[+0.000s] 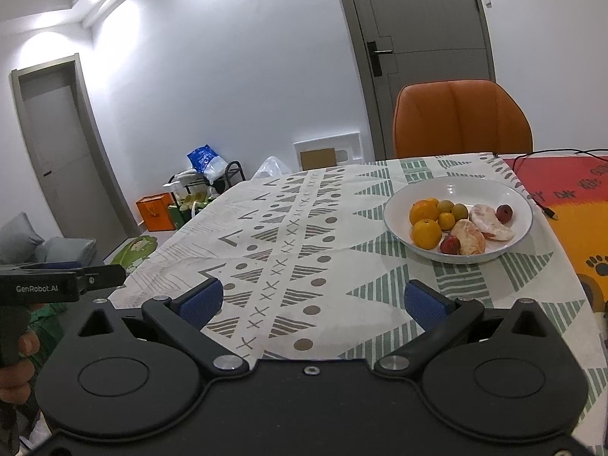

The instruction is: Organize fruits

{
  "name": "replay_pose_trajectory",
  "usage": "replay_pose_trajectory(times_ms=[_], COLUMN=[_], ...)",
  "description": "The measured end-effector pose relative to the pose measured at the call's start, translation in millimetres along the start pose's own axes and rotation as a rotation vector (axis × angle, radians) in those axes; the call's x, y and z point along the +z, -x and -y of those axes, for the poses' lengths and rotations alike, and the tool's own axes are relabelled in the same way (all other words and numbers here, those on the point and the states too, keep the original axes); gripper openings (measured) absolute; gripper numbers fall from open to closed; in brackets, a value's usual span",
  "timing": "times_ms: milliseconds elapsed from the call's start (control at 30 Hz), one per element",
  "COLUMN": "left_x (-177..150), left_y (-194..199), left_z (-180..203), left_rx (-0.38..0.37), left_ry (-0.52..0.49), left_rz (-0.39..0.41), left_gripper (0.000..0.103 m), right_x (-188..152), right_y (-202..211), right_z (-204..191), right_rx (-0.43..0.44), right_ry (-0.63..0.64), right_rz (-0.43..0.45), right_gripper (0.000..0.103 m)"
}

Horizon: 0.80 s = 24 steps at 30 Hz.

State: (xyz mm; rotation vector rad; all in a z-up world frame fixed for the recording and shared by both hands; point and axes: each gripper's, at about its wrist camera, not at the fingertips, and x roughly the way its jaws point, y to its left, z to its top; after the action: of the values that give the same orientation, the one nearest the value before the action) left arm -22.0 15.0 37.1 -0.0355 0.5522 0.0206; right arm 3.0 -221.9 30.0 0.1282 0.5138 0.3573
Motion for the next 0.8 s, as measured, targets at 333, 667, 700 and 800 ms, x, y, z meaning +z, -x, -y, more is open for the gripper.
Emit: replay_pose_trajectory(times_ms=[333,667,700,800], left_x=[-0.9,-0.5,-0.2,0.1], left_y=[-1.4,1.1,1.6,1.7], left_z=[-1.3,-3.5,-4.2,-5.0], left_rx=[-0.002,0.002,0.003,0.003], left_ry=[0.004,0.008,0.009,0.010], left_rz=[-0.009,-0.002,-0.002,-0.001], left_gripper=[0.098,0.098,0.098,0.098], right_x=[1.2,1.8,1.9,1.8], right_y=[0.1,0.7,0.6,0.9], right_z=[0.5,0.2,0.1,-0.4], right_rx=[-0.004,-0.001,-0.001,0.001], right_ry=[0.002,0.006,0.005,0.006], right_rz=[0.002,0.007,0.007,0.007], right_gripper=[0.103,0.103,0.103,0.103])
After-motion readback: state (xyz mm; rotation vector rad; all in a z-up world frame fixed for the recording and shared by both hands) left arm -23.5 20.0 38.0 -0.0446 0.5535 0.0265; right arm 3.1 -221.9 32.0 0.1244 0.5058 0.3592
